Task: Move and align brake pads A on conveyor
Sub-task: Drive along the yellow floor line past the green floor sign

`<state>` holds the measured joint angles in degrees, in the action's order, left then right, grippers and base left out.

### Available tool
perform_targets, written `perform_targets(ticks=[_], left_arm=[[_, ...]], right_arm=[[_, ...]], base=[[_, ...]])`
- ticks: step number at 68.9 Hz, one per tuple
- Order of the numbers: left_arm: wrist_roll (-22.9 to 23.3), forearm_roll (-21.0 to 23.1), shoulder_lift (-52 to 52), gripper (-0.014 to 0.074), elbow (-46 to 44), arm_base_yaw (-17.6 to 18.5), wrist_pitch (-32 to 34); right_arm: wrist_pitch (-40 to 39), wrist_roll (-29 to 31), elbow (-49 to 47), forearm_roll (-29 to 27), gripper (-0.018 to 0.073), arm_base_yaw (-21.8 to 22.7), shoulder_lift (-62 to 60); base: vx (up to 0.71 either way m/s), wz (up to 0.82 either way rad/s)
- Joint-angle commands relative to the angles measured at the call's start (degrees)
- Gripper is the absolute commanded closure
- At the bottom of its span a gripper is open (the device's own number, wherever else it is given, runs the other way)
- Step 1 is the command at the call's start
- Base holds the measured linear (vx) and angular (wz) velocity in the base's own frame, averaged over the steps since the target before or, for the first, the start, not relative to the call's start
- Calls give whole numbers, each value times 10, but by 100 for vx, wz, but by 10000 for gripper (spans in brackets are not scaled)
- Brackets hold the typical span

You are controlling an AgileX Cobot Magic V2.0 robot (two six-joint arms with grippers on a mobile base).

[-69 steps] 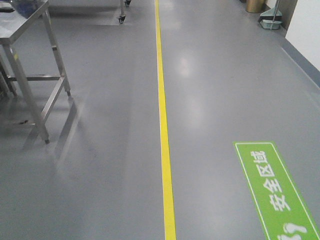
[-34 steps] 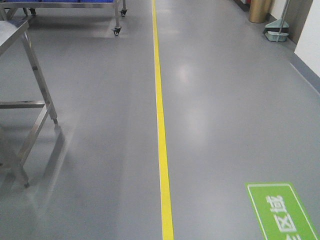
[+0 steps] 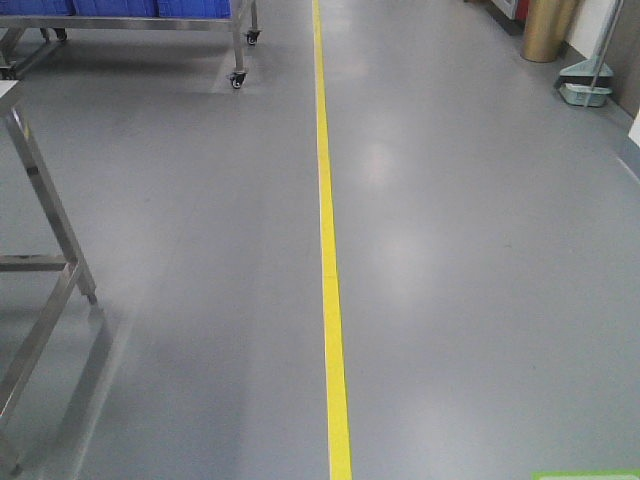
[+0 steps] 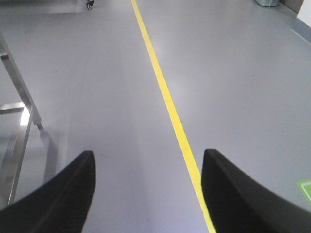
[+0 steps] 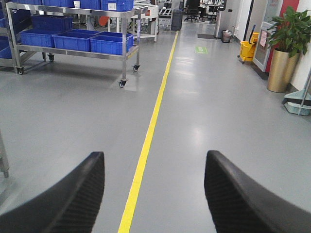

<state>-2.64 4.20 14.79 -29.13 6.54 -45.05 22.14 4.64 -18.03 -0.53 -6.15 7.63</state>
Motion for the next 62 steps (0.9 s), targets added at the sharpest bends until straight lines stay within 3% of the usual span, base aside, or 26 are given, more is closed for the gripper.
perform_targets(ticks=[1,62], left_arm=[[2,4,8,153,-14,2,37],[2,4,8,153,-14,2,37]], right_arm=[[-47,0,-14,5,130,4,6],[-47,0,-14,5,130,4,6]], base=[[63,2],[62,4]])
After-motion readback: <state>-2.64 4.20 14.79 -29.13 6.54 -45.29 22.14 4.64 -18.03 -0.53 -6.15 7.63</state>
